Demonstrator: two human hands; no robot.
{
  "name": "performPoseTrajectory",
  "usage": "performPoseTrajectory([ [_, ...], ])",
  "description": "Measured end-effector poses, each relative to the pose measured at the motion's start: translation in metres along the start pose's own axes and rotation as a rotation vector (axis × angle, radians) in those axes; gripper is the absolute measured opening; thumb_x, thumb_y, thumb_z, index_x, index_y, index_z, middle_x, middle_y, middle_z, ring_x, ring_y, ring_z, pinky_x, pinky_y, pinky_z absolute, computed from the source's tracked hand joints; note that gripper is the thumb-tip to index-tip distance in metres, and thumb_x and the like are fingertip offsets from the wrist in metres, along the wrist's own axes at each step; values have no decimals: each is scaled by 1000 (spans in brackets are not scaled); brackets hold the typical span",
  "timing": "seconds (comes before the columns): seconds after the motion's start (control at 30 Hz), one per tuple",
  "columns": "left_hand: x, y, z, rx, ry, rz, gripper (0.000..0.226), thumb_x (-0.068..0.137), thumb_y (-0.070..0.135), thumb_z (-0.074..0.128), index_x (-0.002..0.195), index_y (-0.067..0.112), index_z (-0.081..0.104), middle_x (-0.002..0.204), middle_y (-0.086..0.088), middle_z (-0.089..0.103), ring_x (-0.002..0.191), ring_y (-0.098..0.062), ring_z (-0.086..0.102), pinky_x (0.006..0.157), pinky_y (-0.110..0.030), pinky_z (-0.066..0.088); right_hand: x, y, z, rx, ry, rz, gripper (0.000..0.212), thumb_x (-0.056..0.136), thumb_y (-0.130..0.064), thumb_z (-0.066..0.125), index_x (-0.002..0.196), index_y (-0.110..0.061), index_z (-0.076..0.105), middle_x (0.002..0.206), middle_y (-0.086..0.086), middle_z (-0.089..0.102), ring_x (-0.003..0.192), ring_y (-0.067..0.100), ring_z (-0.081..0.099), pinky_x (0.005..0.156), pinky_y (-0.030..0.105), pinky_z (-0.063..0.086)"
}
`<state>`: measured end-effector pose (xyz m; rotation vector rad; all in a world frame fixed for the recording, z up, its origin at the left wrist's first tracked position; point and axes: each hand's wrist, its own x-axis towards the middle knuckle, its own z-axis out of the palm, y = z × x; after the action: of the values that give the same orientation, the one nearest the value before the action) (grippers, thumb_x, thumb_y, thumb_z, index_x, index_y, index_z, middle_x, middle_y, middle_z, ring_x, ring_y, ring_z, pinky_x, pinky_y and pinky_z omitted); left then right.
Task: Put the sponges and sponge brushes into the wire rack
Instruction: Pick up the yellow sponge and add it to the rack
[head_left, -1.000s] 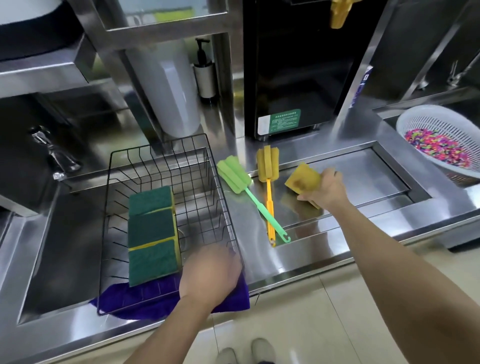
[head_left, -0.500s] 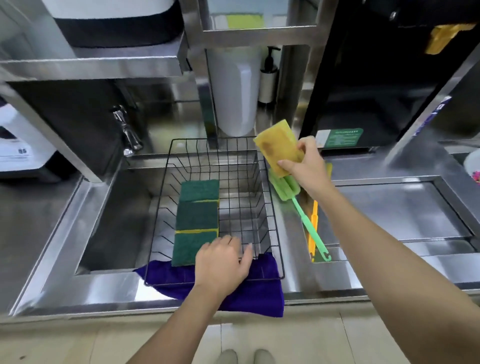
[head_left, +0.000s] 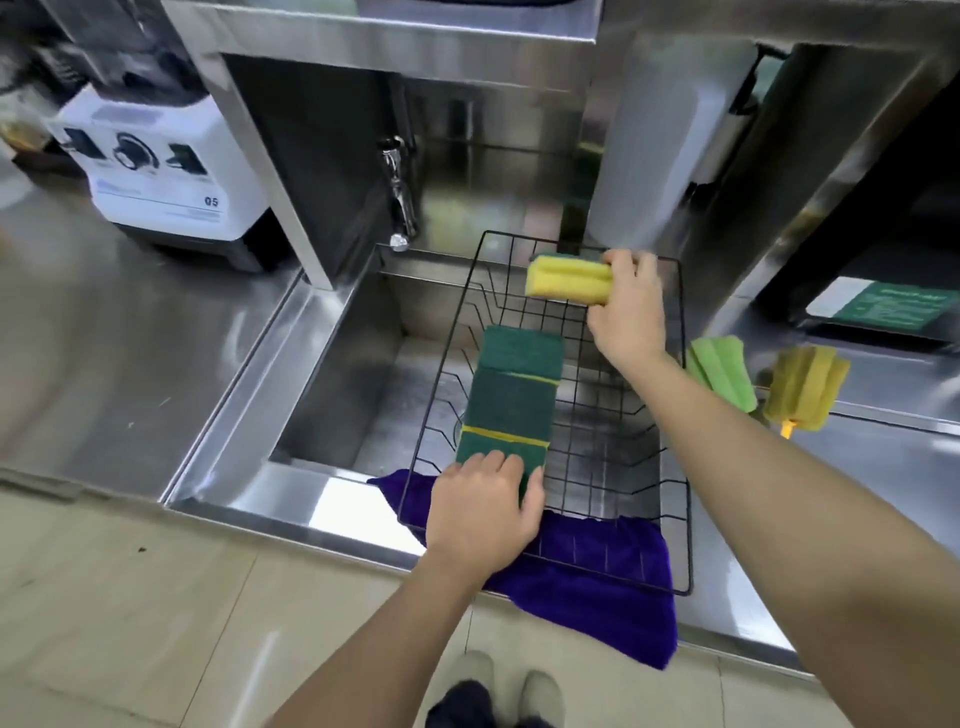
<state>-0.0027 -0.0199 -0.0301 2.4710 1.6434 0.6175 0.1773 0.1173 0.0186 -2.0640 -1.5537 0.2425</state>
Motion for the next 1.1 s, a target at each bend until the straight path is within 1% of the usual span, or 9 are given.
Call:
performPoseTrajectory([
  [0.1, -1, -2, 1, -6, 5, -3, 36, 86, 33, 43, 58, 13, 52, 52, -2, 52, 46, -21, 47, 45, -27, 35, 4, -5, 14, -84, -92, -5, 50, 79, 4, 55, 123, -13, 41, 135, 21, 33, 93, 46, 57, 76, 42, 46],
  [0.17, 0, -3, 2, 4, -8, -2, 35, 86, 33, 43, 58, 13, 52, 53, -2, 52, 47, -21, 47, 45, -27, 36, 6, -8, 22, -94, -138, 6, 51, 78, 7, 55, 123, -11, 40, 135, 24, 32, 89, 46, 59, 72, 39, 44],
  [0.23, 0, -2, 2, 12, -16, 3, 34, 85, 32, 44, 58, 13, 52, 53, -2, 52, 47, -21, 47, 45, -28, 36, 7, -10, 30, -52, -147, 44, 52, 77, 10, 56, 122, -9, 41, 134, 24, 31, 89, 46, 59, 75, 41, 47],
  [0.3, 0, -2, 2, 14, -16, 12, 33, 84, 31, 44, 57, 14, 51, 52, -1, 51, 46, -21, 46, 45, -28, 36, 8, -12, 37, 35, -186, 90, 51, 77, 6, 56, 123, -11, 42, 132, 22, 31, 92, 46, 58, 83, 41, 48],
  [0.43, 0, -2, 2, 28, -16, 22, 33, 84, 31, 45, 56, 14, 50, 52, -1, 50, 46, -19, 45, 45, -26, 33, 1, -18, 49, 160, -298, 89, 50, 85, -26, 62, 128, -16, 41, 133, 18, 33, 107, 40, 55, 96, 41, 43],
  [0.6, 0, -2, 2, 22, -15, 29, 32, 84, 31, 45, 57, 15, 51, 52, -1, 51, 46, -19, 45, 45, -26, 33, -2, -16, 58, 138, -237, 111, 31, 93, -29, 52, 118, -12, 48, 129, 17, 42, 105, 40, 57, 89, 39, 44],
  [0.83, 1, -2, 2, 29, -14, 40, 32, 84, 28, 46, 56, 14, 50, 51, -1, 50, 45, -19, 44, 44, -26, 31, 0, 3, 57, 122, -351, 108, 26, 89, -29, 57, 108, -13, 60, 114, 18, 62, 104, 36, 57, 84, 40, 47],
  [0.97, 1, -3, 3, 23, -24, 40, 32, 84, 27, 46, 55, 14, 49, 50, -1, 49, 44, -19, 44, 44, -26, 31, 4, 7, 53, 75, -431, 89, 33, 87, -32, 58, 117, -17, 61, 124, 16, 53, 112, 35, 55, 99, 43, 45],
  [1.1, 0, -3, 3, 13, -40, 47, 33, 85, 27, 44, 55, 14, 49, 50, -1, 50, 44, -19, 44, 44, -26, 32, 1, 9, 46, -58, -528, 80, 51, 90, -35, 54, 139, -26, 43, 142, 16, 38, 130, 35, 42, 110, 44, 35],
])
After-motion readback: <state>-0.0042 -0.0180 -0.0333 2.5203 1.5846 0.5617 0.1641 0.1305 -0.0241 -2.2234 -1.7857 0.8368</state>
